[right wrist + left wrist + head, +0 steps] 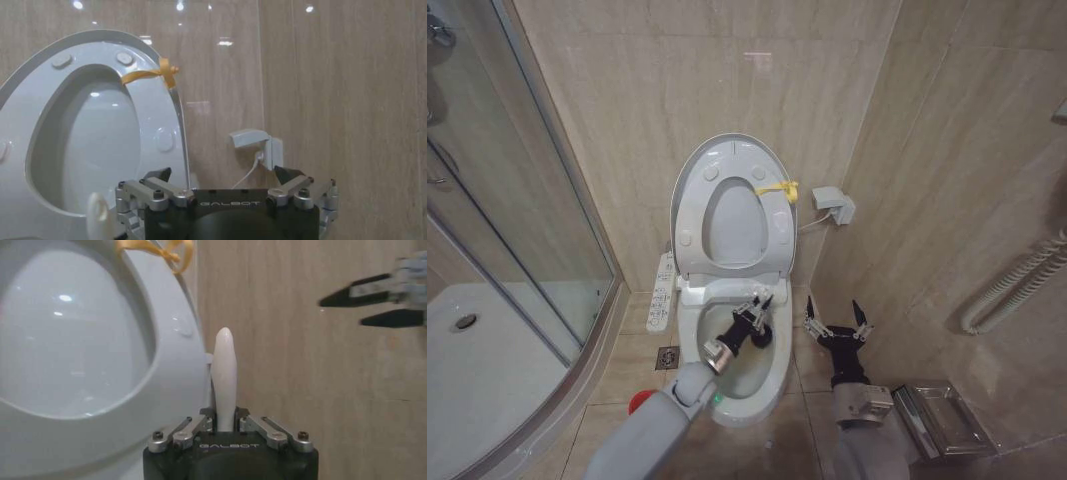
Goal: Open the toilet lid, clean the toilet bowl with a toilet brush, close the toilet lid, and flush.
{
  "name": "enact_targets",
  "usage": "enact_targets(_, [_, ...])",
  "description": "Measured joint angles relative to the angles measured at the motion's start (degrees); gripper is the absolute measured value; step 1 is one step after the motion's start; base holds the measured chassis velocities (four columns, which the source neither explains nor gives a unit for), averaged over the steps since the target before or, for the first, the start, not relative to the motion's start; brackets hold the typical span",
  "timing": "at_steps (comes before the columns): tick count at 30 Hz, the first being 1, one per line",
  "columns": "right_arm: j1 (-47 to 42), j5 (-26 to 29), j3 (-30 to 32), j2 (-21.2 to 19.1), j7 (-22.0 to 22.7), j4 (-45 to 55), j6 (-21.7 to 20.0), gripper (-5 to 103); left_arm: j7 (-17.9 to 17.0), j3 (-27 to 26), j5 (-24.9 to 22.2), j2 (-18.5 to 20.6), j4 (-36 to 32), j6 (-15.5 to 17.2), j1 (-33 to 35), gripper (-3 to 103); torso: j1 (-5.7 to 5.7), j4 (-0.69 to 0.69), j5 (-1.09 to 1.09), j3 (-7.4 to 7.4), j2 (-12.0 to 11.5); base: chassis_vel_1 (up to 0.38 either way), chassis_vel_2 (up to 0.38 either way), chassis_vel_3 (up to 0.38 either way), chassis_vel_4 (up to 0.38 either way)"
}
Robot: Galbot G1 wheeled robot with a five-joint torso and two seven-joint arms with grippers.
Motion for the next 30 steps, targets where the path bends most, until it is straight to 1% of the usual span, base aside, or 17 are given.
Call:
enact_targets(3, [0.0,0.0,0.0,0.0,0.0,0.0,0.0,100,0.7,0.2,0.0,-0.1,1.3,-0.6,0.9,17,0.00,0.00,0.00,0.00,0.0,0.000,0.000,0.000,0.000])
enact_targets(5, [0.0,0.0,0.0,0.0,0.0,0.0,0.0,100,0.9,0.1,0.1,0.2,3.8,-1.2,1.1,17,0.00,0.00,0.00,0.00,0.0,0.000,0.000,0.000,0.000])
enact_targets(7, [0.0,0.0,0.0,0.0,0.0,0.0,0.0,100,1.1,-0.5,0.9,0.6,6.6,-2.5,0.9,17,0.00,0.00,0.00,0.00,0.0,0.000,0.000,0.000,0.000])
enact_targets(10, [0.0,0.0,0.0,0.0,0.0,0.0,0.0,100,1.2,-1.6,1.6,1.3,7.8,-3.0,0.5,17,0.00,0.01,-0.01,0.00,0.0,0.000,0.000,0.000,0.000])
enact_targets(12, [0.0,0.0,0.0,0.0,0.0,0.0,0.0,100,1.2,-2.0,1.6,1.4,7.7,-3.0,0.3,17,0.00,0.01,0.00,0.00,0.0,0.000,0.000,0.000,0.000])
enact_targets(16, [0.0,0.0,0.0,0.0,0.0,0.0,0.0,100,1.1,-2.9,1.3,1.3,4.9,-3.2,-0.5,17,0.00,-0.02,0.00,0.00,0.0,0.000,0.000,0.000,0.000])
enact_targets(18, [0.0,0.0,0.0,0.0,0.0,0.0,0.0,100,1.1,-2.7,0.6,0.9,3.0,-3.2,-0.6,17,0.00,-0.02,-0.01,0.00,0.0,0.000,0.000,0.000,0.000])
enact_targets(21, [0.0,0.0,0.0,0.0,0.0,0.0,0.0,100,1.2,-2.1,0.0,0.5,2.4,-3.3,-0.4,17,0.00,-0.02,0.00,0.00,0.0,0.000,0.000,0.000,0.000])
enact_targets(24, [0.0,0.0,0.0,0.0,0.0,0.0,0.0,100,1.5,-1.4,-0.1,-0.2,2.8,-3.4,0.6,17,0.00,-0.01,-0.01,0.00,0.0,0.000,0.000,0.000,0.000])
enact_targets(26, [0.0,0.0,0.0,0.0,0.0,0.0,0.0,100,1.7,-0.8,0.0,-0.6,4.4,-3.7,1.5,17,0.00,0.02,0.00,0.00,0.0,0.000,0.000,0.000,0.000])
enact_targets(28, [0.0,0.0,0.0,0.0,0.0,0.0,0.0,100,1.8,-0.7,0.0,-0.7,5.2,-4.3,1.7,17,0.00,0.01,0.00,0.00,0.0,0.000,0.000,0.000,0.000])
enact_targets(30, [0.0,0.0,0.0,0.0,0.0,0.0,0.0,100,2.5,-0.6,0.0,-0.4,6.3,-5.9,2.0,17,0.00,0.01,0.00,0.00,0.0,0.000,0.000,0.000,0.000])
